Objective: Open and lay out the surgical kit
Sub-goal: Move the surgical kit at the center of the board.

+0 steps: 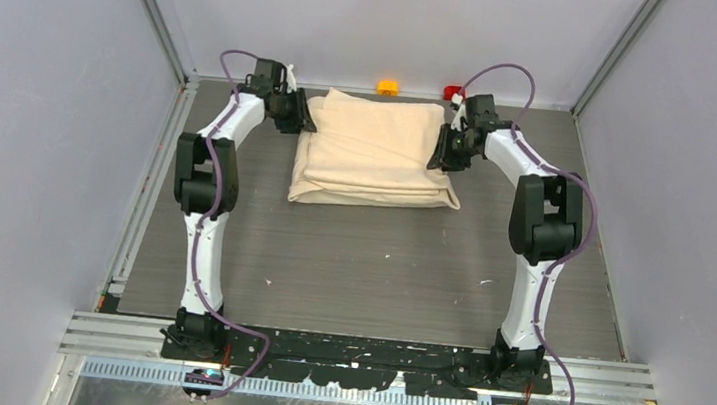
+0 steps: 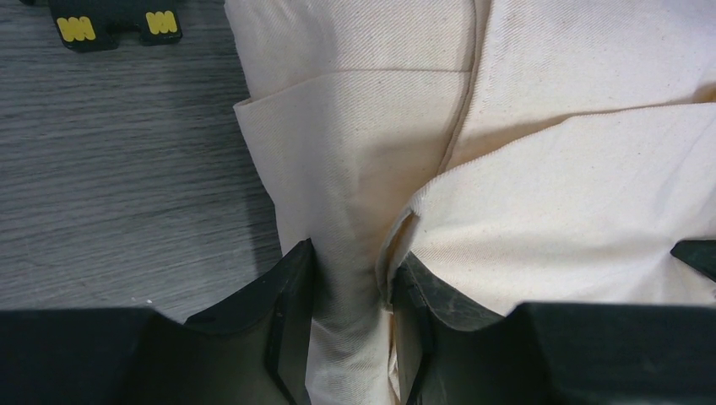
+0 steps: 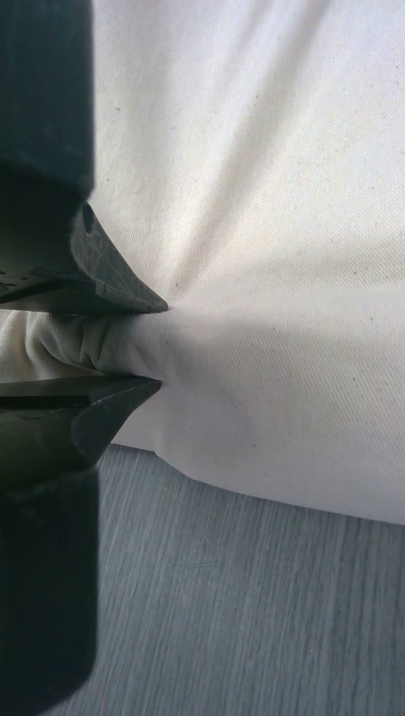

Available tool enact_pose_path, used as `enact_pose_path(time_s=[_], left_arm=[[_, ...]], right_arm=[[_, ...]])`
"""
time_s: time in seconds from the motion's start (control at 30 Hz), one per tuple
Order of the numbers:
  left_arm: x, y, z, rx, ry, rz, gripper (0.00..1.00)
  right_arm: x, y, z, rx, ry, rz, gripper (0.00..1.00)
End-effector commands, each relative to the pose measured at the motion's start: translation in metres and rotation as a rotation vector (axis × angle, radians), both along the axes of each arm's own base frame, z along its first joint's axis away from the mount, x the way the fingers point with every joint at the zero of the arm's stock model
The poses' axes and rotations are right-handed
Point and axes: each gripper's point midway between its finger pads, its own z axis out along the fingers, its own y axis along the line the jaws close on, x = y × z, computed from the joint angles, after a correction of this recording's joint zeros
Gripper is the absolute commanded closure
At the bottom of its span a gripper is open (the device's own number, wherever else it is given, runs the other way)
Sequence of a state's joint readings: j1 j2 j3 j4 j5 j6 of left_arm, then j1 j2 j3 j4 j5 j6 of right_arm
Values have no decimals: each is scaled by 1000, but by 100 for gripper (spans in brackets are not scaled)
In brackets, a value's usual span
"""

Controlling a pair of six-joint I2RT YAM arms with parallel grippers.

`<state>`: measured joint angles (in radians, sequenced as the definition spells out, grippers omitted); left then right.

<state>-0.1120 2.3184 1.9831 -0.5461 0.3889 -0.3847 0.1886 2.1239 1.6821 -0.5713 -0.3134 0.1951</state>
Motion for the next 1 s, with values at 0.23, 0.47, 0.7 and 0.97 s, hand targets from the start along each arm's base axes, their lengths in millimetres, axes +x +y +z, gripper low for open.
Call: enact_pose_path(time_s=[0.23,0.47,0.7,0.97], left_arm=[[-60,-51,7,-184,75,-111,75],[-62,-52,9,-190,76,-114,76],[-72,-55,11,-200,91,-116,76],[-59,-46,42,-147,-2,-129,58]], right_arm=[[-43,87,32,210,-63,200,96],[-49,92,41,222,-82,203,97],[-53,88,53,208,-117,210,96],[-38,58,104,16,-333,227,35]])
